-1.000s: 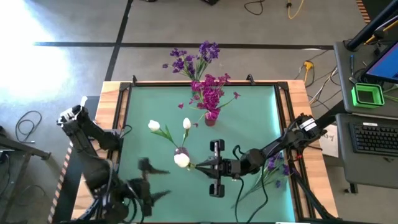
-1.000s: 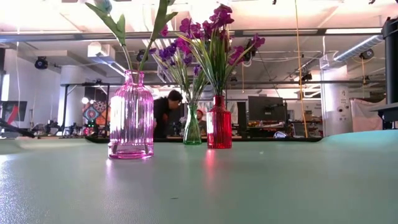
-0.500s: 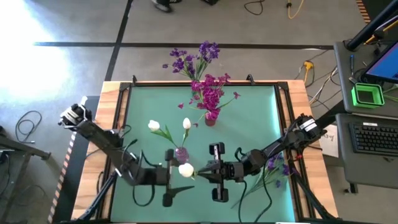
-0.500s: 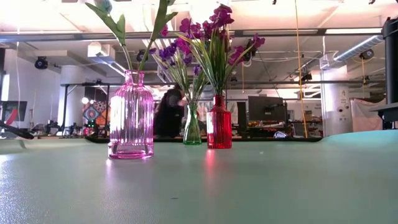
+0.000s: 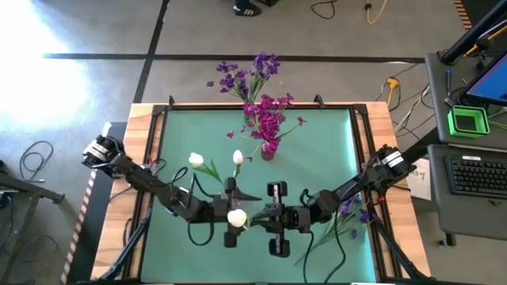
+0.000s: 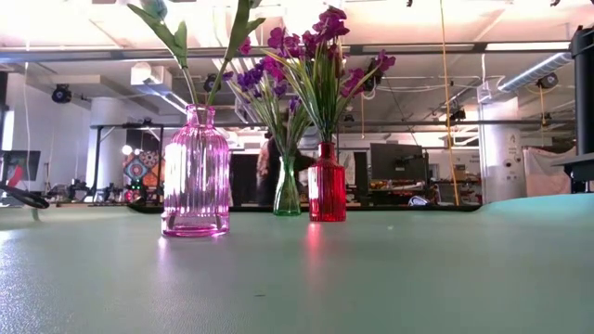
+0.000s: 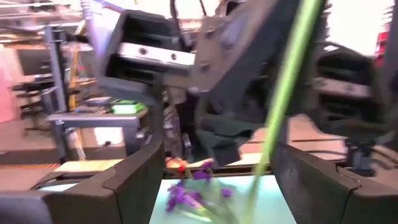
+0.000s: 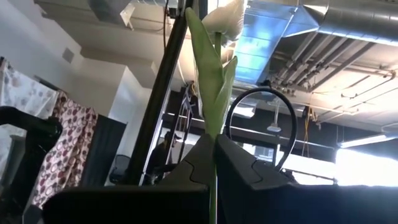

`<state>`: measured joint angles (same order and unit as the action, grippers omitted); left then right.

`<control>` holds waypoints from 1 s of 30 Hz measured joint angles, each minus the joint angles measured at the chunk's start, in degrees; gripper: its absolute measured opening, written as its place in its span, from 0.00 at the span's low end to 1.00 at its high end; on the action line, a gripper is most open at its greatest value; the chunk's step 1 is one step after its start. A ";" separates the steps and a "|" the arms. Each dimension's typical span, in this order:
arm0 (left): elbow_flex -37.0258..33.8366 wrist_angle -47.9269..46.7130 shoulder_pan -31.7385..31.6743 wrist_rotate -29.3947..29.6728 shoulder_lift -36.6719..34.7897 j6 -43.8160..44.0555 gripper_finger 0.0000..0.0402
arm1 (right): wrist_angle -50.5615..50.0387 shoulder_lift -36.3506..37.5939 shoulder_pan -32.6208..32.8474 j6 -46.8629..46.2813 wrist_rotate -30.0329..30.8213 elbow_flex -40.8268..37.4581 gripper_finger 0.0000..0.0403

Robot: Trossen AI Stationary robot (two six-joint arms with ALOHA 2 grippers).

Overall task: Sort flowers into vase by color
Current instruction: Put the white flower into the purple vase

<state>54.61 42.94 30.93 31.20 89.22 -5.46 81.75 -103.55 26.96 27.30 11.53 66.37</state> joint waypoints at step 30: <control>0.00 -11.47 6.75 14.76 -3.57 4.89 0.00 | -4.54 0.45 2.05 0.55 13.16 -0.02 0.08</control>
<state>54.61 31.47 37.68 45.96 85.66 -0.57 77.21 -103.10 29.02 27.85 24.68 66.35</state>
